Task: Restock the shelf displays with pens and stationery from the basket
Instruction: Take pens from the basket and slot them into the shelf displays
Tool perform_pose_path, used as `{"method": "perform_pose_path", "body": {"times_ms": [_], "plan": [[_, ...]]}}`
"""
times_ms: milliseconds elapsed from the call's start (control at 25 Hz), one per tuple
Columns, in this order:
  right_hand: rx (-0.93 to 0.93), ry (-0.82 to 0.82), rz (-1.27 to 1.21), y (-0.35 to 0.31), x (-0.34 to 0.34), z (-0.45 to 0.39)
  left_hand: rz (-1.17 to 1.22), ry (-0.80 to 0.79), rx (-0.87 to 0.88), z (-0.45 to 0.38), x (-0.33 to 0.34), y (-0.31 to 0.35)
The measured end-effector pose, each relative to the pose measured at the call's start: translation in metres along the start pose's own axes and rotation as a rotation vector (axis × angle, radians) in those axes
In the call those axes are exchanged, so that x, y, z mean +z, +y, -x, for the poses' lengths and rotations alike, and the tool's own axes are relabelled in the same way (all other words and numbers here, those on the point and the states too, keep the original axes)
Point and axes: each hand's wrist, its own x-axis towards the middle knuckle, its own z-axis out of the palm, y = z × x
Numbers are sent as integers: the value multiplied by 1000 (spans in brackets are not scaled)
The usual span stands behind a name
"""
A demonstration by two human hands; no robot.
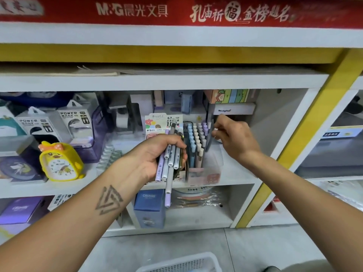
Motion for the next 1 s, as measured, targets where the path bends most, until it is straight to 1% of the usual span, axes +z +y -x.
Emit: {"method": "perform_pose_path", "body": {"times_ms": [80,160,240,320,360,400,440,520,560,600,680,760,840,920,1000], "plan": [[-31,22,20,-1,3,0,11,-4,-6,0,1,-1],[-74,54,128,-1,6,0,25,-19,-15,0,1,-2],[-51,11,253,-1,9,-1,35,-41,-23,1,2,-2],[-4,-25,279,-3,7,-1,28,-68,-15,1,3,-2],[7,-13,229,-6,5,-2,28,-79,-11,1,3,-1],[34,6,123,-10,2,-2,28,-88,-8,2,3,-2],[89,8,-37,-17,-1,-1,25,-98,-4,3,4,-2],[239,-81,-465,-32,-8,2,13,-122,2,4,6,-3],[306,-145,-624,-40,-11,5,4,-135,2,5,7,-3],[348,-211,-706,-46,-12,8,-9,-146,2,6,8,-3],[395,-307,-748,-55,-14,14,-57,-166,-3,8,10,-4],[442,-333,-760,-61,-13,13,-105,-171,-3,12,13,-5],[477,-306,-788,-67,-16,10,-79,-175,-10,17,14,-5],[484,-259,-814,-72,-19,5,-1,-170,9,20,11,-2],[503,-213,-850,-74,-22,1,13,-103,29,20,5,1]]}}
